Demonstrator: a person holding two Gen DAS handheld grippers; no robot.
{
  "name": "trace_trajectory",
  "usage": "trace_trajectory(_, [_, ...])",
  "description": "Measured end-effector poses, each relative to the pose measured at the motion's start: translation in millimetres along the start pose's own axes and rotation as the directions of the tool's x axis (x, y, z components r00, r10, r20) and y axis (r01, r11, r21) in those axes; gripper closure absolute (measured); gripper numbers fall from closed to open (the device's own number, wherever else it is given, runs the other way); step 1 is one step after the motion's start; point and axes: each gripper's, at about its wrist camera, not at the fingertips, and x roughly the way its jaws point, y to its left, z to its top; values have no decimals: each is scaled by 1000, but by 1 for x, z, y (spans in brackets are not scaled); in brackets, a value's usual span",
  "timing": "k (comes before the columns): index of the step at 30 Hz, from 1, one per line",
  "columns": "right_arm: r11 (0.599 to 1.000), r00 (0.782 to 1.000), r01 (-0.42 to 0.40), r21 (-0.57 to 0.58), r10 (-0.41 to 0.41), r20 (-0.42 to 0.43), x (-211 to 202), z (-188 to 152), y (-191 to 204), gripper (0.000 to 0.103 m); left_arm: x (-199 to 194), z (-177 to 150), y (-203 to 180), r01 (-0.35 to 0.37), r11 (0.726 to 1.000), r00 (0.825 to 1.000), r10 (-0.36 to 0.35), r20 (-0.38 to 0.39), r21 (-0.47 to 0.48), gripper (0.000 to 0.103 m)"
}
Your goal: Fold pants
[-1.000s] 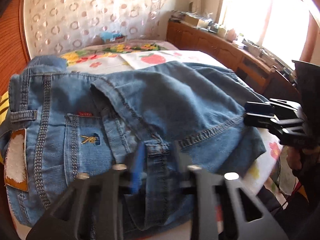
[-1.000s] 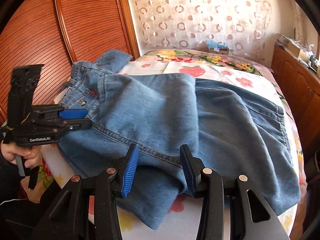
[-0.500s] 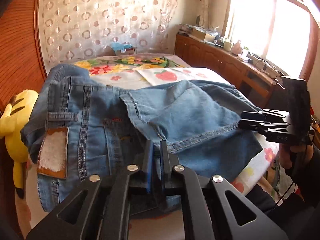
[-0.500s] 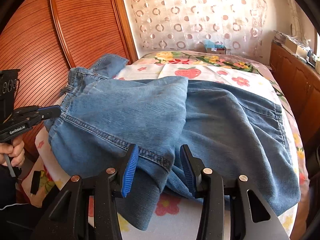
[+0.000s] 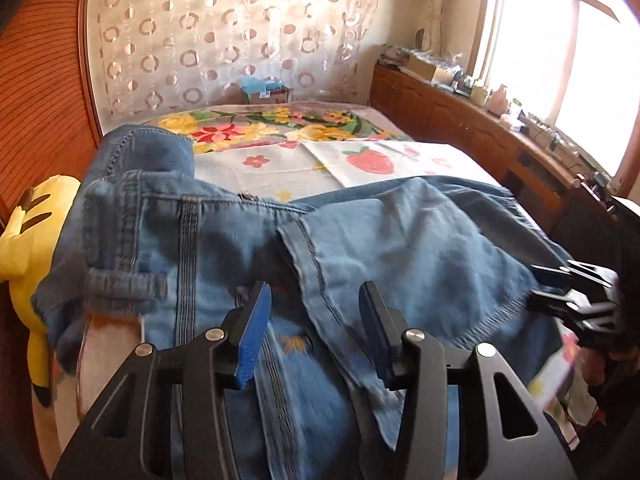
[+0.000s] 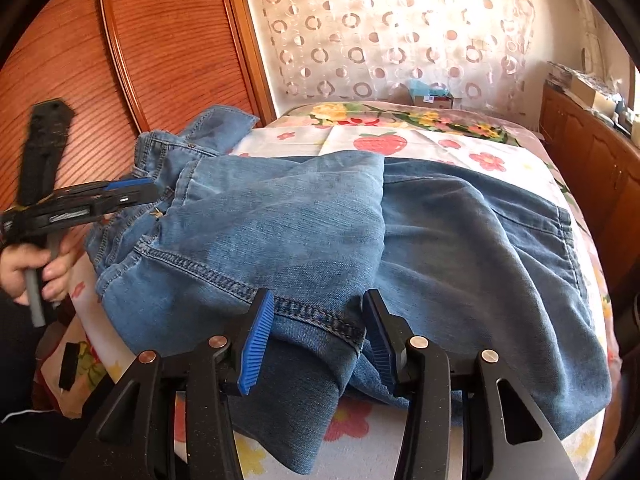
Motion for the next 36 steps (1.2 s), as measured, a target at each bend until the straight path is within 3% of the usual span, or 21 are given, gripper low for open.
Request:
trace_trajectory(9, [1000,996,-19,-17,21,84,-2,0,30,55,24,13,13,-7,1000,999,7,-41,16,57])
trace_trajectory(17, [995,979,92,-44,-83,184,-26,-7,45,55,16,9,16,-15,1000,999,16,-35,20,57])
trace_trajectory(21, [996,982,36,-79,-21,185,-30,-8,58,55,15,7,18,-12,1000,999,13,-32,16,57])
trace_trajectory(26, [985,984,-128,-118,141,113,0,-17,86,55,21,12,21,-6,1000,999,6,-38,9,57])
trace_trajectory(36, [950,970,-213,-227,233,64,32,-30,115,55,19,12,25,-2,1000,999,2,-34,10,57])
